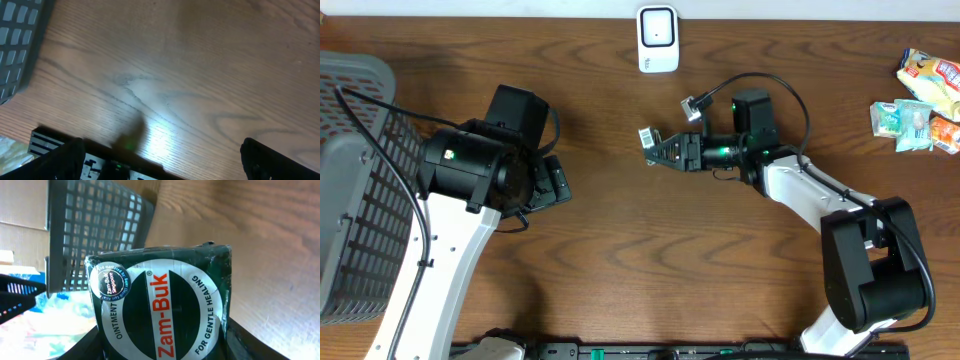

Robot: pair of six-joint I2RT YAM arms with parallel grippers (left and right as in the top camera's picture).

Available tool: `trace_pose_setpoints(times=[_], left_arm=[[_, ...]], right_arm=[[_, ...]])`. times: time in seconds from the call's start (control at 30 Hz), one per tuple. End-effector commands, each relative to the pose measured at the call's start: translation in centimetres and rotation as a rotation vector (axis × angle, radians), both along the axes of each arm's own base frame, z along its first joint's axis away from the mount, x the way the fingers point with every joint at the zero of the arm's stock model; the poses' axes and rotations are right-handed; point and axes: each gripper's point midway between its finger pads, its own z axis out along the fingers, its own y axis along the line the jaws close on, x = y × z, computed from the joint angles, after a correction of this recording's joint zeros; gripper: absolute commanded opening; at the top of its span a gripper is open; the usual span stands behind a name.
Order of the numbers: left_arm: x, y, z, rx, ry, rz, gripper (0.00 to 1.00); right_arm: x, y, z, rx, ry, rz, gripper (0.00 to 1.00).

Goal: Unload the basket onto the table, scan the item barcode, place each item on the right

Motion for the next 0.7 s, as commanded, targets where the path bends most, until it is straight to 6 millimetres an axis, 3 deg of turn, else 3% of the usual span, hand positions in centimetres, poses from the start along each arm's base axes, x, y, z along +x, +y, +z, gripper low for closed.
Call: trace_pose_setpoints(times=[0.0, 0.67], left_arm=[[0.0, 0.2, 0.2, -0.001, -0.008, 0.014, 0.98], [0.0, 0.2, 0.2, -0.001, -0.008, 0.014, 0.98]], right_arm=[[-0.8, 0.2, 0.3, 0.008, -0.045, 0.048, 0.45], [-1.9, -0.2, -0.8, -0.029, -0.159, 0.121, 0.46]])
